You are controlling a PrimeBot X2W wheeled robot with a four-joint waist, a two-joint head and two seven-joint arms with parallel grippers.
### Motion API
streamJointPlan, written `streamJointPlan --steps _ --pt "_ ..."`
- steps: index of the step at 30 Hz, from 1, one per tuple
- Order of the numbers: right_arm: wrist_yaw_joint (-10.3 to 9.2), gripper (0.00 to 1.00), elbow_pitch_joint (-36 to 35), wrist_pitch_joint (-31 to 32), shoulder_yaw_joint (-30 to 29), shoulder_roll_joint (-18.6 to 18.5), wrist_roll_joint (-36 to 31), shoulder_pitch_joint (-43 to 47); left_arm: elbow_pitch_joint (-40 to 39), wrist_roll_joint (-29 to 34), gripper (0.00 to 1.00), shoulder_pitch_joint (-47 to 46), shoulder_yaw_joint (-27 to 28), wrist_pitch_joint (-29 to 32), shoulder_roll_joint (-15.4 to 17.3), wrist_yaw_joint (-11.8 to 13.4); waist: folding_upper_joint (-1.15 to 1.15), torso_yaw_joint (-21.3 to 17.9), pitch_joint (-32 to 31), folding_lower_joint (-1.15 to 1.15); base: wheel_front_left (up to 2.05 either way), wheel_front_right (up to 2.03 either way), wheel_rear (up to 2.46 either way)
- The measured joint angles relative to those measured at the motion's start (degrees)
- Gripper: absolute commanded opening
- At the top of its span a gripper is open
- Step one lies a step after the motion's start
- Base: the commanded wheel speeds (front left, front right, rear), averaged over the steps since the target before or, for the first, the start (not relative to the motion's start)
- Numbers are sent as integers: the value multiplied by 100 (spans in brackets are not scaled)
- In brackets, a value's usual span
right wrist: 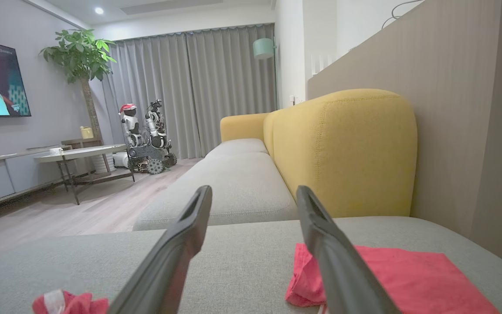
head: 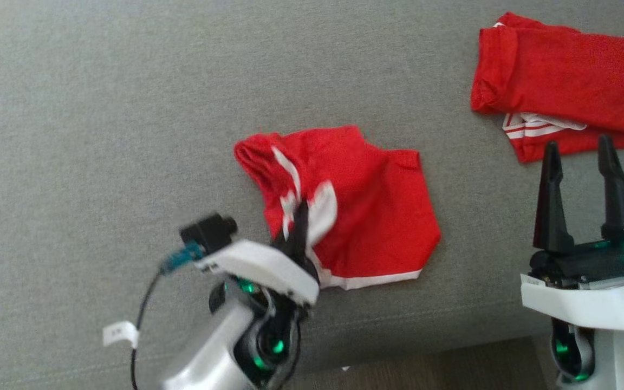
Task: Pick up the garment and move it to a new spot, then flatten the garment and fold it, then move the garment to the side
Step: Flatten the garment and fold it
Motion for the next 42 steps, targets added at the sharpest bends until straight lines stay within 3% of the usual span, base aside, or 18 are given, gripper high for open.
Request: streamJointPlan --steps 2,3,4,5,6,12,17,24,36,42 --pt "0 100 1 0 3 0 -13 2 286 69 3 48 -269 1 18 0 0 29 17 0 0 0 0" --pt "0 100 1 0 3 0 -14 4 354 164 34 27 -366 1 19 0 0 44 20 0 0 0 0" --pt "0 100 1 0 3 0 -19 8 386 286 34 3 -414 1 13 3 0 60 21 0 0 0 0" --pt "0 100 1 0 3 0 -40 18 389 509 96 -27 -427 1 18 18 0 78 20 0 0 0 0" --pt "0 100 1 0 3 0 -52 33 352 801 100 -66 -414 1 46 67 0 99 19 0 0 0 0" --pt "0 100 11 0 -20 0 -53 96 -322 2252 100 -129 -300 3 668 425 0 224 -41 0 0 0 0" --pt "0 100 29 0 -15 0 -46 180 -976 2733 100 176 -405 111 1493 670 0 262 -136 0 0 0 0" --pt "0 100 43 0 1 0 -26 230 -1469 3266 100 174 -559 613 2542 667 0 306 -167 0 0 0 0" --pt "0 100 41 0 46 0 -1 215 -1003 3099 100 107 -564 1162 2807 655 0 188 -26 0 0 0 0" --pt "0 100 40 0 75 0 5 207 -528 2924 100 78 -550 1183 2799 371 0 130 21 0 0 0 0"
